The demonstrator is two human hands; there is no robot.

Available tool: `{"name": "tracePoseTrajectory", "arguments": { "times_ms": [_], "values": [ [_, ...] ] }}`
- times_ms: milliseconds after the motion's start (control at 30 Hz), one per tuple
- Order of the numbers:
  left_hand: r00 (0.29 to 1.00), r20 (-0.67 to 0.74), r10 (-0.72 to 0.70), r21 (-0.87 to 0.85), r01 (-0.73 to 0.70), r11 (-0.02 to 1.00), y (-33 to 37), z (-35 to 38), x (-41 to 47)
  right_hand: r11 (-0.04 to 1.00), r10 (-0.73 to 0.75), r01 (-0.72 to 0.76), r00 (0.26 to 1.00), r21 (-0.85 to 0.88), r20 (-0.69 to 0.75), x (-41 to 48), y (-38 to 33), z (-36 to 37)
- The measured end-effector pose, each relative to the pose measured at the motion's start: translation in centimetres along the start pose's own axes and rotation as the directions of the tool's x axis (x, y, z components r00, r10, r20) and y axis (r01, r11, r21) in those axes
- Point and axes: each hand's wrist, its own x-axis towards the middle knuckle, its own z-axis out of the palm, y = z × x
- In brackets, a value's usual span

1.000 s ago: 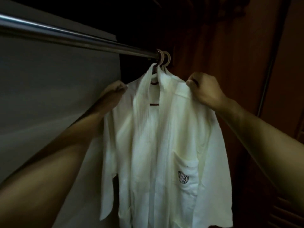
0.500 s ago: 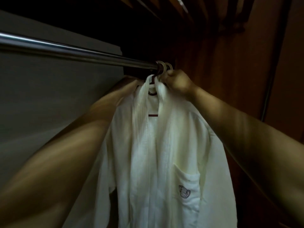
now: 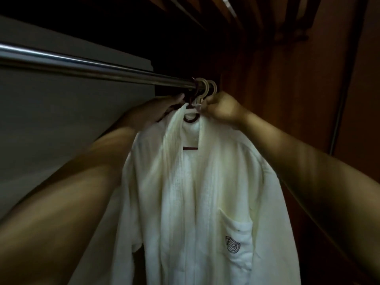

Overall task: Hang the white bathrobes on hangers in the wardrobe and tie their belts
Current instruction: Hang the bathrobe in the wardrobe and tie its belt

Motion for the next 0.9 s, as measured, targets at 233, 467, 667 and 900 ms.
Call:
{"name": "tracePoseTrajectory", "arguments": {
  "times_ms": [233, 467, 667, 900],
  "values": [
    [0.998, -0.042, -0.056, 0.364, 0.067, 0.929, -3.4, -2.3, -4.0, 0.989, -0.05, 0.055, 0.998, -0.141, 0.04, -1.3, 0.2, 0.5],
    [0.966, -0.256, -0.039, 0.327, 0.125, 0.937, -9.2, -5.3, -8.3, 0.975, 0.046, -0.054, 0.998, -0.214, -0.042, -6.9, 5.6, -1.1],
    [0.85, -0.36, -0.385, 0.115, 0.45, 0.885, -17.9, -4.0, -15.1, 0.952, 0.305, -0.307, 0.946, 0.001, -0.104, -15.5, 12.1, -1.8],
    [0.621, -0.598, -0.506, 0.069, 0.67, 0.74, -26.6, 1.5, -26.5, 0.739, 0.641, -0.658, 0.752, -0.142, -0.153, -25.9, 18.6, 2.9]
  ]
}}
